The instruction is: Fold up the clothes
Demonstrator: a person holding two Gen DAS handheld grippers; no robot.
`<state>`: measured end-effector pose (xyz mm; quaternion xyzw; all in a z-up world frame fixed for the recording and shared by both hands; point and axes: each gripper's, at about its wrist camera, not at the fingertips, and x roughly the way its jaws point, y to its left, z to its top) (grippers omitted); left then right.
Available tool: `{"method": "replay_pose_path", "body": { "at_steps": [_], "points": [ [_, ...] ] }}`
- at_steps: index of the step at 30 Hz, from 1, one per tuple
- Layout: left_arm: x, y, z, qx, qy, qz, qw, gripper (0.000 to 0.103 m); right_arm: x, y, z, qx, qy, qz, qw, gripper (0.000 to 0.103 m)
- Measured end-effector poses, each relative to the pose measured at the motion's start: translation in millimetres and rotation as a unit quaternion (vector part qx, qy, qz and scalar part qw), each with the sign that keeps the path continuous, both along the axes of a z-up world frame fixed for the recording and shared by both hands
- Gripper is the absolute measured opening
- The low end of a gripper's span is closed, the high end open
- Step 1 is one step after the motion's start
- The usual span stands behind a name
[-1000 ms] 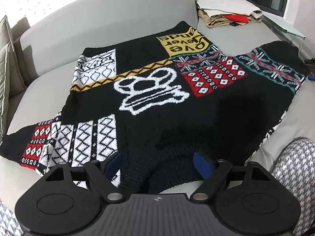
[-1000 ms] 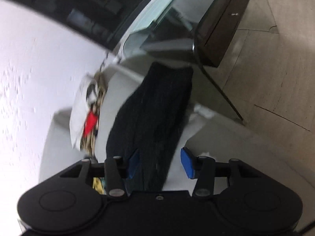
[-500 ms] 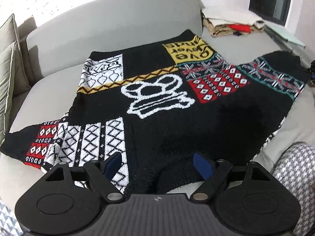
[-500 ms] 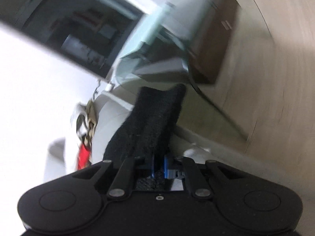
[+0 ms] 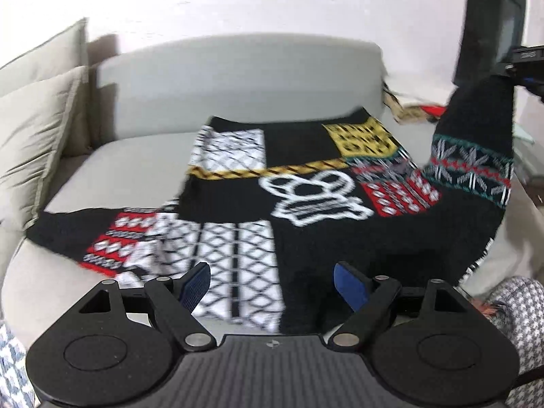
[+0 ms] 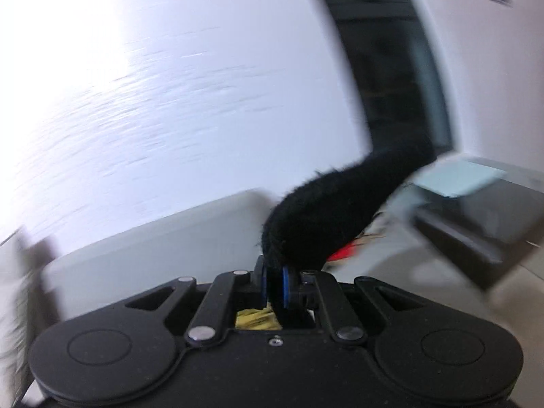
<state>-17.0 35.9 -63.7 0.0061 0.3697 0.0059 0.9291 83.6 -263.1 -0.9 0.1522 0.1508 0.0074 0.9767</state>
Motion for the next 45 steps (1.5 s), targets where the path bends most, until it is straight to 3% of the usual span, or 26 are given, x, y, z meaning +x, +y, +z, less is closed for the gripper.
{"method": "replay_pose_path", "body": {
  "at_steps": [3,6,8,10,11,14,19,25,28,32,34,37,42,45],
  "points": [
    [-13,25,1,-0.004,-0.009,0.027,0.9996,0.081,-5,79,-18,-0.027,0.027,0.078,0.996,0.008],
    [-23,49,-2,-0.013,-0.006,0.058,0.9982,0.081,-3,146,-63,-0.064,0.085,0.140,0.984,0.009],
    [-28,62,-4,-0.028,0.001,0.079,0.9965,0.080,2,180,-97,-0.075,0.158,0.199,0.964,0.021],
    [-32,71,-5,-0.037,0.006,0.089,0.9953,0.080,2,201,-123,-0.074,0.226,0.257,0.937,0.025],
    [-32,72,-6,-0.037,0.008,0.091,0.9951,0.080,0,205,-126,-0.074,0.239,0.271,0.929,0.031],
    [-30,71,-9,-0.040,0.017,0.089,0.9950,0.080,-7,187,-105,-0.075,0.224,0.266,0.935,0.047],
    [-13,64,-16,-0.069,0.032,0.073,0.9944,0.079,-6,113,-61,0.011,0.225,0.214,0.951,0.054],
    [27,67,-35,-0.110,0.063,0.086,0.9881,0.066,-28,21,-58,0.107,0.233,0.117,0.959,0.059],
    [53,82,-54,-0.177,0.076,0.106,0.9756,0.063,-33,-9,-67,0.136,0.235,0.087,0.959,0.061],
    [84,107,-84,-0.297,0.091,0.158,0.9374,0.055,-32,-26,-86,0.178,0.253,0.074,0.948,0.061],
    [97,113,-95,-0.337,0.090,0.175,0.9205,0.055,-30,-28,-95,0.194,0.259,0.077,0.943,0.061],
    [111,120,-107,-0.365,0.094,0.203,0.9036,0.055,-27,-26,-99,0.198,0.259,0.083,0.942,0.062],
    [131,125,-123,-0.380,0.089,0.221,0.8940,0.055,-24,-26,-100,0.201,0.249,0.084,0.944,0.064],
    [146,124,-126,-0.367,0.083,0.220,0.9000,0.053,-23,-29,-101,0.206,0.248,0.077,0.943,0.065]
  ]
}}
